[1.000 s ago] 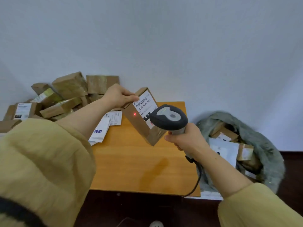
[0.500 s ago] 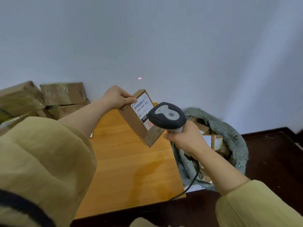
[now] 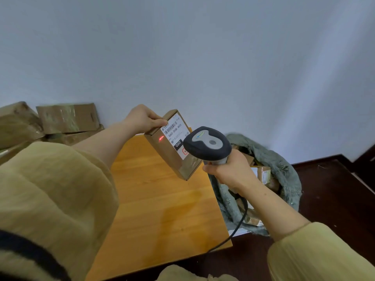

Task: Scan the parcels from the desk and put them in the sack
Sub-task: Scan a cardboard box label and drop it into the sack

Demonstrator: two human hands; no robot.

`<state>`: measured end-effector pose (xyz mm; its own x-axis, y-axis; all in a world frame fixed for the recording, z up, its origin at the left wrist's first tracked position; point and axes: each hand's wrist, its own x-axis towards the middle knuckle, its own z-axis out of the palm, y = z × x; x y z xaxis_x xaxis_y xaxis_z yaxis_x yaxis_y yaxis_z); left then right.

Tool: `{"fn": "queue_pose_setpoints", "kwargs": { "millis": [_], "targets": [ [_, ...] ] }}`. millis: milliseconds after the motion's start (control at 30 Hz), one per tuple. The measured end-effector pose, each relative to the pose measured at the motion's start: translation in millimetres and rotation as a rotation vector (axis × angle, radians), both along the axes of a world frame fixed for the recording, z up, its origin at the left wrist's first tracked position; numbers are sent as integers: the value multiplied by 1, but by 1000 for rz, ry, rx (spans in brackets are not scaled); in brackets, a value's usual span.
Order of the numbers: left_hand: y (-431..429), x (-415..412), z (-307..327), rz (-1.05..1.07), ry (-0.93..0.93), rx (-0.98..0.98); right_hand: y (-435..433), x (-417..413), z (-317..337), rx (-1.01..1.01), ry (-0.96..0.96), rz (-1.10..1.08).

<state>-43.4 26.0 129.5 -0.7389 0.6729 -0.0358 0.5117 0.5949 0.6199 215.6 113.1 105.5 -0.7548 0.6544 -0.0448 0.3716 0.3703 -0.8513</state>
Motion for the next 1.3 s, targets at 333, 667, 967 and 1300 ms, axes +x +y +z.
{"fn": "queue_pose_setpoints", "kwargs": {
  "millis": [333,667,967,1300],
  "targets": [
    [21,-11,-15,27,-59,18,16,-8,-12,-112,31,-20],
    [130,67,-95,194,-683,91,91,38,-66,-641,142,-328],
    [285,133,-202,604,-945,123,236,90,-133,-844,143,-479],
    [411,152,-288,682,-1030,122,328,99,-199,-932,25,-453]
  ]
}}
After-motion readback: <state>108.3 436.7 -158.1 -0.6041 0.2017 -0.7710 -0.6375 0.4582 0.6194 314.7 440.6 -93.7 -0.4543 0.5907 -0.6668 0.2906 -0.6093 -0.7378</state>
